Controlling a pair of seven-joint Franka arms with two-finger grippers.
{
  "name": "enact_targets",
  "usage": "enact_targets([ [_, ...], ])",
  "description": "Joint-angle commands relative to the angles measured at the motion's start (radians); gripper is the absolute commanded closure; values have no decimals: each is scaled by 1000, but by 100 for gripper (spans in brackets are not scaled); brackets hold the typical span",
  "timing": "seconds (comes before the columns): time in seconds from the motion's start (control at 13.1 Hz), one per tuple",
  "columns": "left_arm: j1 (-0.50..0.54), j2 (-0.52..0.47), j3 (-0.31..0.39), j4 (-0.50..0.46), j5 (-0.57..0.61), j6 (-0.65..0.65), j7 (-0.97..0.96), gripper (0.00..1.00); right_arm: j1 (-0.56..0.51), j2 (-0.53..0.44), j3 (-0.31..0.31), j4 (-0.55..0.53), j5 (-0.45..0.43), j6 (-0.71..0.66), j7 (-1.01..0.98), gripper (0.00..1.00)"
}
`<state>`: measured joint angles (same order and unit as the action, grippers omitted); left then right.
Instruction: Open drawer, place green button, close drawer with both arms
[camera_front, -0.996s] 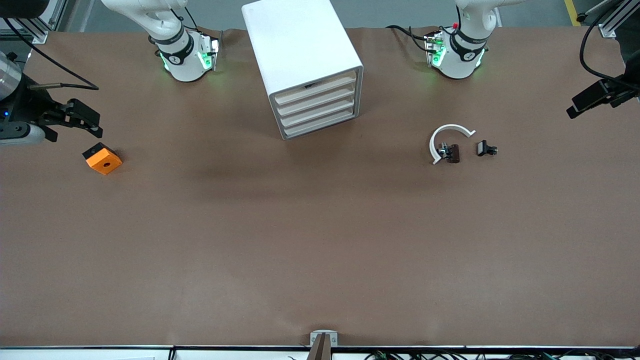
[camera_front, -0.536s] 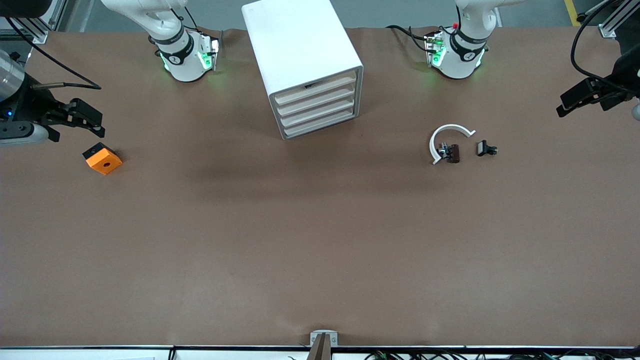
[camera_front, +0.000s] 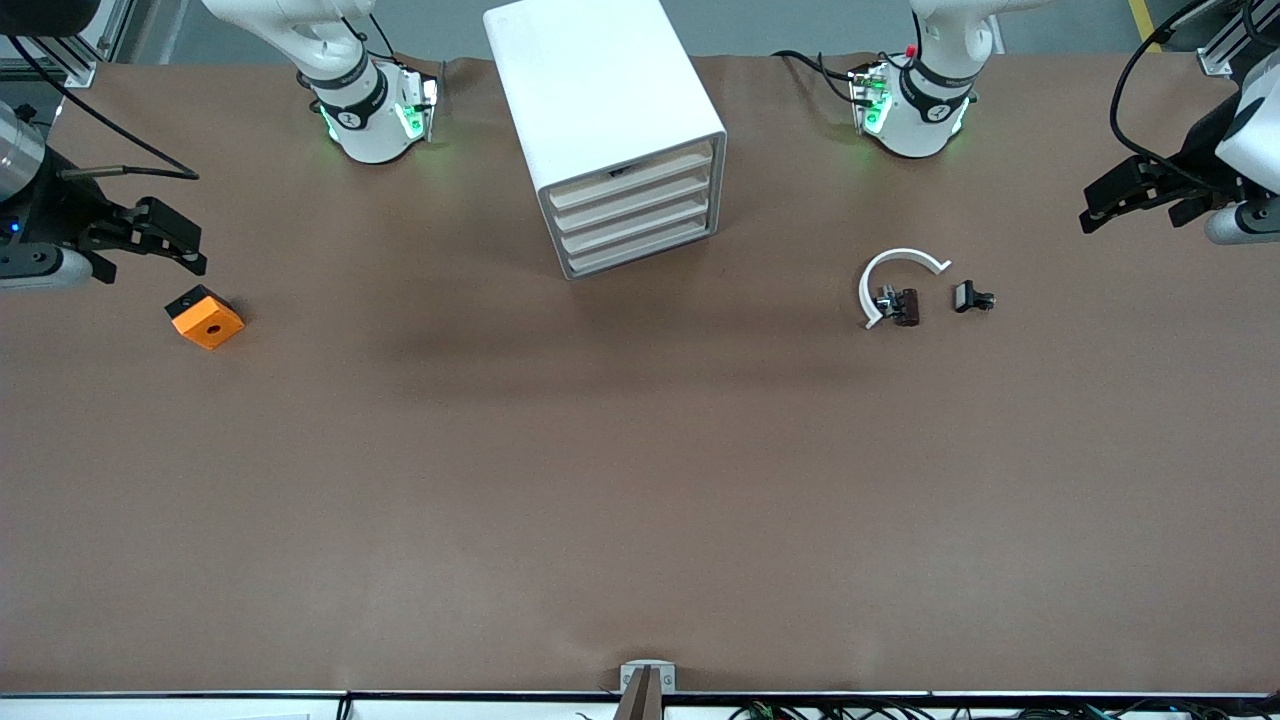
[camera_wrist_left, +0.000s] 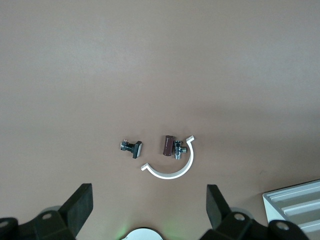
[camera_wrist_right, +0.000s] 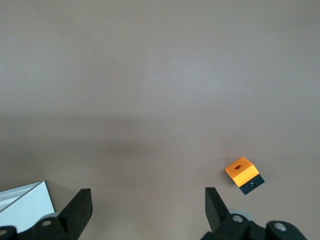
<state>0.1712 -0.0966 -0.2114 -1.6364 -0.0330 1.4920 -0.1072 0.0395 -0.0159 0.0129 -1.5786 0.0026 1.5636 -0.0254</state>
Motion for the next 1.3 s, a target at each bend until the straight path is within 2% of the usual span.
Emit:
enact_targets([
  [0.0,16,-18,-13,-17,15,13,18,0,-9,17,1,25,-19,-8,7,0],
  [1.23,22,26,-8,47,16,10,6,0,-35,17,-2,83,-20,-7,4,0],
])
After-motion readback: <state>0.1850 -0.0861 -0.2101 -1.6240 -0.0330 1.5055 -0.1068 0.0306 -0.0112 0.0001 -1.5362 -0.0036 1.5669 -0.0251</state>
